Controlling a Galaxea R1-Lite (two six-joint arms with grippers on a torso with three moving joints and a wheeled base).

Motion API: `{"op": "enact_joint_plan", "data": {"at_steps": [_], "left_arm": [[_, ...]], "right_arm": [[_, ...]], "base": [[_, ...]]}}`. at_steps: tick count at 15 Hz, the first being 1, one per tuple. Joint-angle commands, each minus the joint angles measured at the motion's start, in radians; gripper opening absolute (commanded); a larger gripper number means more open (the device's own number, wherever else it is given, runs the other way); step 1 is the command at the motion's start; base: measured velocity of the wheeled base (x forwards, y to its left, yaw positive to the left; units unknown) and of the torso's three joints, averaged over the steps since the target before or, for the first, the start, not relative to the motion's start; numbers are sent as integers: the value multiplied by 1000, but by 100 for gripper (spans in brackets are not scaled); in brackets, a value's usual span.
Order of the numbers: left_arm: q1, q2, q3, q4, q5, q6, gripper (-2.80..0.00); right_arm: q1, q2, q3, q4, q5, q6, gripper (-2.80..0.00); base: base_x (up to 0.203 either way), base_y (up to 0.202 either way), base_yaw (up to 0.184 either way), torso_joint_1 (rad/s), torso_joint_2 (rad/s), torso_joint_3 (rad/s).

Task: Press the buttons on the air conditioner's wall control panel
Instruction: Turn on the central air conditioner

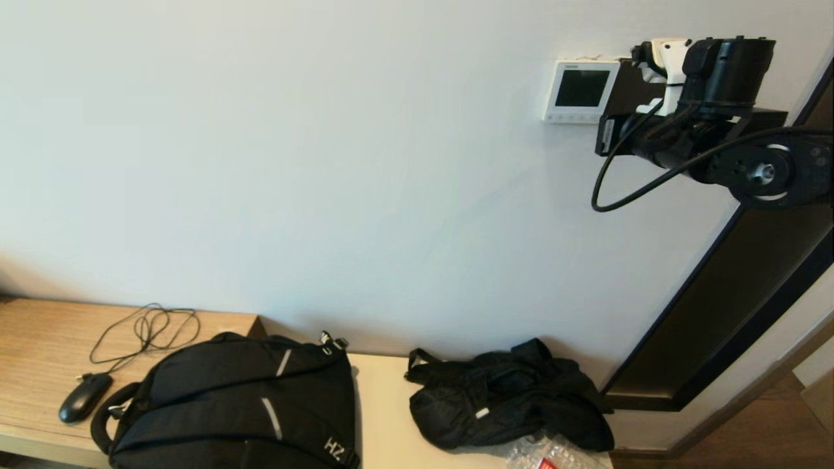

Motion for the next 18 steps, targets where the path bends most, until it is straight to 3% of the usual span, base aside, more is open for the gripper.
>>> {"op": "enact_joint_plan", "data": {"at_steps": [1, 18], "left_arm": [[0, 0, -1, 0, 0, 0, -280], [0, 0, -1, 0, 0, -1, -280]], "right_arm": [[2, 25, -46, 14, -2, -2, -280], [39, 38, -92, 45, -19, -8, -280]], "base": [[0, 0, 0, 0, 0, 0], [0, 0, 0, 0, 0, 0]]}}
